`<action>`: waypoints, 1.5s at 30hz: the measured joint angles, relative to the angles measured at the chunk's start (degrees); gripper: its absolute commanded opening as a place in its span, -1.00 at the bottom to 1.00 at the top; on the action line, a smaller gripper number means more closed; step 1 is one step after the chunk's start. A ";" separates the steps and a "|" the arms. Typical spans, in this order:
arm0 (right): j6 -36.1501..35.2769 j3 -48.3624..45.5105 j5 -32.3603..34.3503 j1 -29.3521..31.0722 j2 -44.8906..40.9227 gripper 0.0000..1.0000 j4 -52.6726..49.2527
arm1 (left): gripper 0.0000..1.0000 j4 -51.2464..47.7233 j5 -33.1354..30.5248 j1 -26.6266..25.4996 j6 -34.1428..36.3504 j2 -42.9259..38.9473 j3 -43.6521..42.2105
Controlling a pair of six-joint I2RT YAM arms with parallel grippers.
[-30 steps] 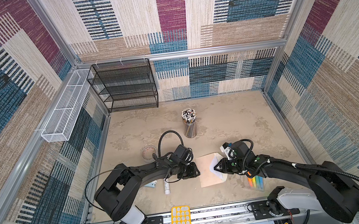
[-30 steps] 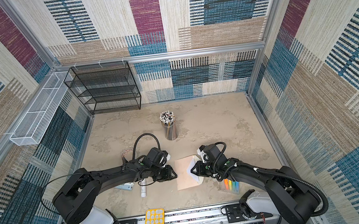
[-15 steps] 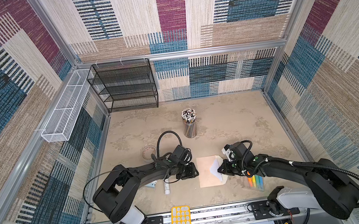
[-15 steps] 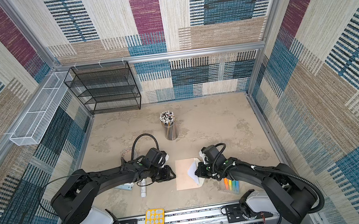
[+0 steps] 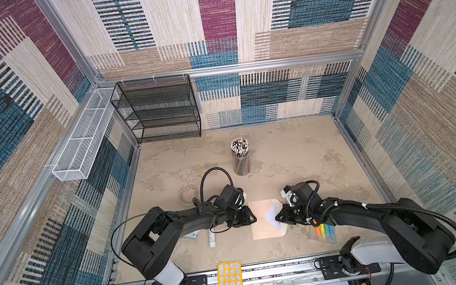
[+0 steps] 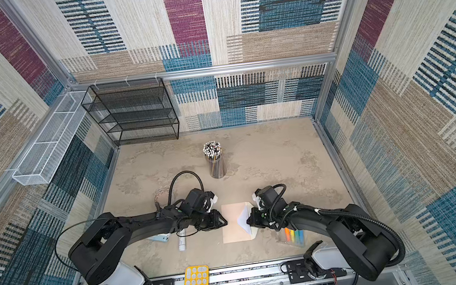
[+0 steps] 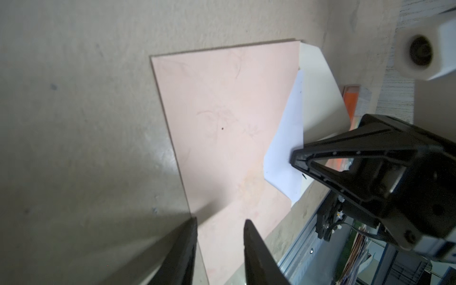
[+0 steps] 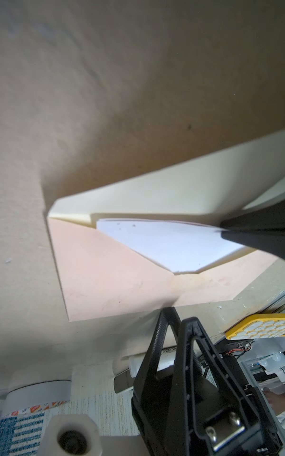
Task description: Place the letter into the envelope and seal it
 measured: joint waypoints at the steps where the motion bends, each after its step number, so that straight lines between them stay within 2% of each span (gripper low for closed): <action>1: 0.02 -0.07 -0.17 0.00 0.04 -0.91 0.33 | -0.29 0.11 0.00 0.00 -0.17 0.00 -0.04; 23: 2.86 -3.19 -3.58 0.00 0.00 -1.00 6.34 | -0.31 2.97 0.15 0.00 -1.90 -0.04 -1.49; 34: 3.87 -3.34 -1.60 0.00 -5.95 -1.00 4.37 | -0.35 2.99 -0.07 0.00 -2.54 -0.02 -1.86; 45: 4.42 -5.46 -0.04 -0.35 -7.17 -1.00 3.08 | -0.35 3.21 -0.20 -0.02 -2.80 -0.33 -2.12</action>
